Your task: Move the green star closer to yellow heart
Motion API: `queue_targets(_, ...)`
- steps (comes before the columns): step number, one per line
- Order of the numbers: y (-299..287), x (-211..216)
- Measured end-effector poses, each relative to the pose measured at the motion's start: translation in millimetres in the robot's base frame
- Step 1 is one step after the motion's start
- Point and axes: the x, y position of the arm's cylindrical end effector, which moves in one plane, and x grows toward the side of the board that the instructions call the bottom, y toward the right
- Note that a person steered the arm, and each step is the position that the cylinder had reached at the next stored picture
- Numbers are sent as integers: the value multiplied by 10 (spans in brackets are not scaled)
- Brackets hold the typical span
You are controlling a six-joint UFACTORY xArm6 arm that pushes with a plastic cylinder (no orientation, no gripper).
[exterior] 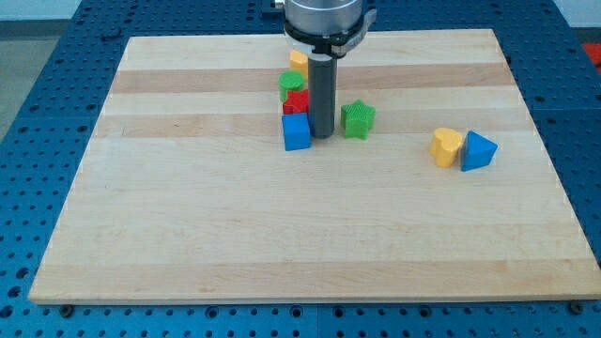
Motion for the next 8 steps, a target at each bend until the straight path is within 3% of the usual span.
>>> queue_targets(3,650,-79)
queue_targets(5,633,-538)
queue_targets(8,1186,-294)
